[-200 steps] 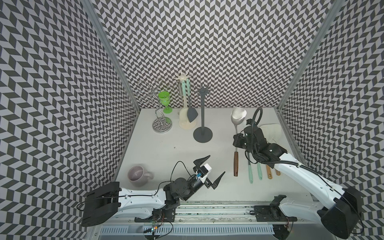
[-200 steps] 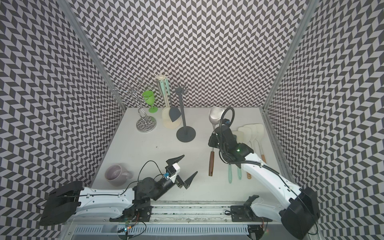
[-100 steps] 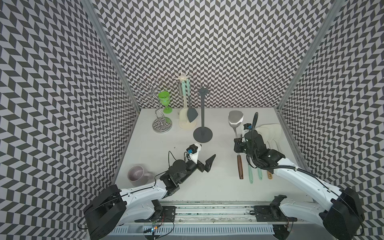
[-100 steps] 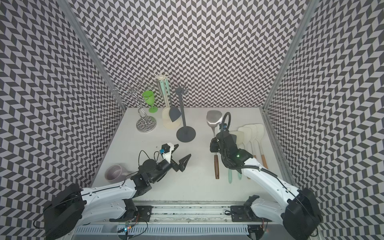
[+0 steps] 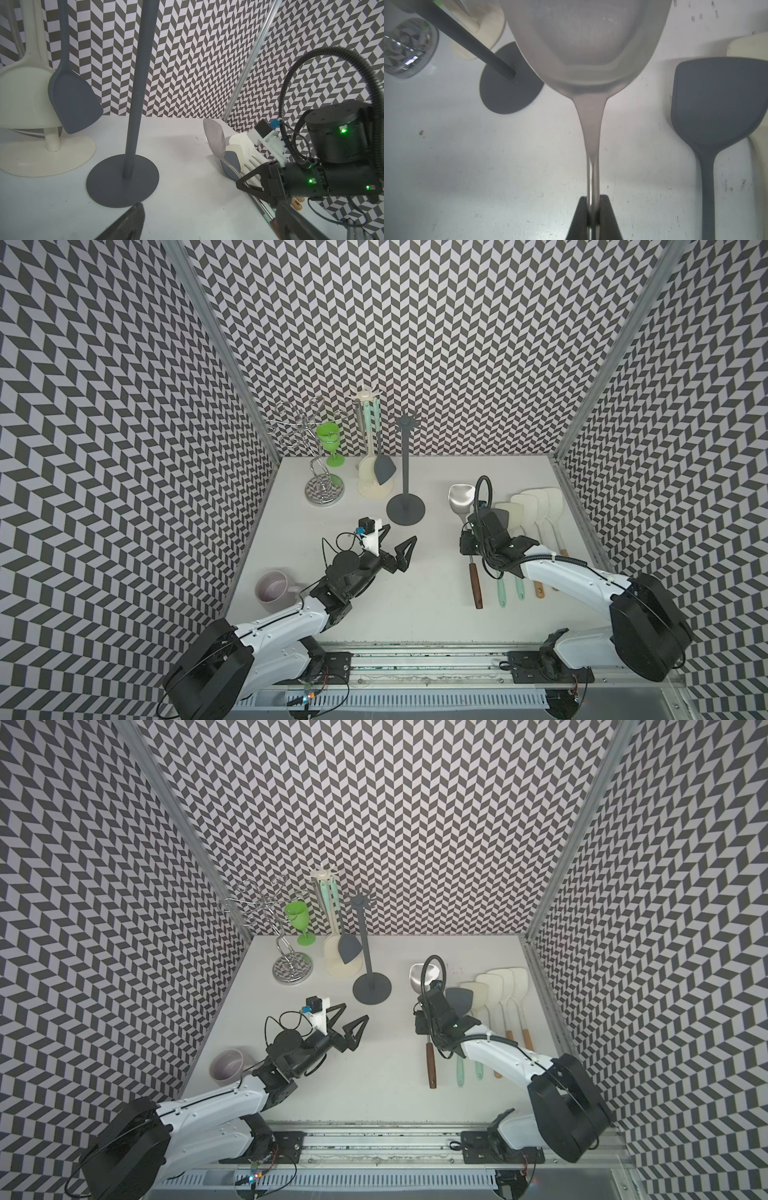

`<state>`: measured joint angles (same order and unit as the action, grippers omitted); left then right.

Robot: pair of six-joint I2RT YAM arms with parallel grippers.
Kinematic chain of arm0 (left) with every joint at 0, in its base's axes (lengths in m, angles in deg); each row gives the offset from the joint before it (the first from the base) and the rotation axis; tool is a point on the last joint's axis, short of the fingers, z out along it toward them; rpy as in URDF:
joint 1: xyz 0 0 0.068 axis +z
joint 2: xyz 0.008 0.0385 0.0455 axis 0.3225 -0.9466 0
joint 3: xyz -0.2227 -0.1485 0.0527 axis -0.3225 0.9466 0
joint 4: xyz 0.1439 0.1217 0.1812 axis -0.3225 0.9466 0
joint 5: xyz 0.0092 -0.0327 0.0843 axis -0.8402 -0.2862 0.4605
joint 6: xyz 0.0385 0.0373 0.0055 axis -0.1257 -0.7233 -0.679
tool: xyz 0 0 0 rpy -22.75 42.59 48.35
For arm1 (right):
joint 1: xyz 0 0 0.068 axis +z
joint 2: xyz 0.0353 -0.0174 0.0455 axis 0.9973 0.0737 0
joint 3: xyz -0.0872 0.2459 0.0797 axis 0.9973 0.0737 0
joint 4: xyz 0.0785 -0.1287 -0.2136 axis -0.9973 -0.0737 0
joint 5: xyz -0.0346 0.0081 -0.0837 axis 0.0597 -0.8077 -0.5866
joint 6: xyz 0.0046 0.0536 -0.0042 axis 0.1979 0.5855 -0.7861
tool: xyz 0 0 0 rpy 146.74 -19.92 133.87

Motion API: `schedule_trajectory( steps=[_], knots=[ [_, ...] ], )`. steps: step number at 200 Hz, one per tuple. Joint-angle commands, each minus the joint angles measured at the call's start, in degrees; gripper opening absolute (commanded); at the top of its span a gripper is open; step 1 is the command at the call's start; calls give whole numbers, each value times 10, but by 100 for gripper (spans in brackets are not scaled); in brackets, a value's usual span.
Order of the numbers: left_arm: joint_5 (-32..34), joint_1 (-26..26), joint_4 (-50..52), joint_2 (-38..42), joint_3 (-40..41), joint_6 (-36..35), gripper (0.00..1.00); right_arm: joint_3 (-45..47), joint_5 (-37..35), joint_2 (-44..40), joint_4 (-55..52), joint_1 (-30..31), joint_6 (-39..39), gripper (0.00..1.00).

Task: Take the spatula off the kitchen utensil rack
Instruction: Place the spatula at the center of the board.

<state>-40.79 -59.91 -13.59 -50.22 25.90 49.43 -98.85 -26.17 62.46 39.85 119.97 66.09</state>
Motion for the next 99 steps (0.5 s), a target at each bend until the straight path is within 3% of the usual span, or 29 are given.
schedule_trajectory(
  steps=[1,99],
  knots=[
    [-8,2,-6,12,6,6,100,14,-29,7,46,-3,14,0],
    [-3,2,-22,30,23,-1,100,68,-71,-36,40,-3,18,0]
  ],
)
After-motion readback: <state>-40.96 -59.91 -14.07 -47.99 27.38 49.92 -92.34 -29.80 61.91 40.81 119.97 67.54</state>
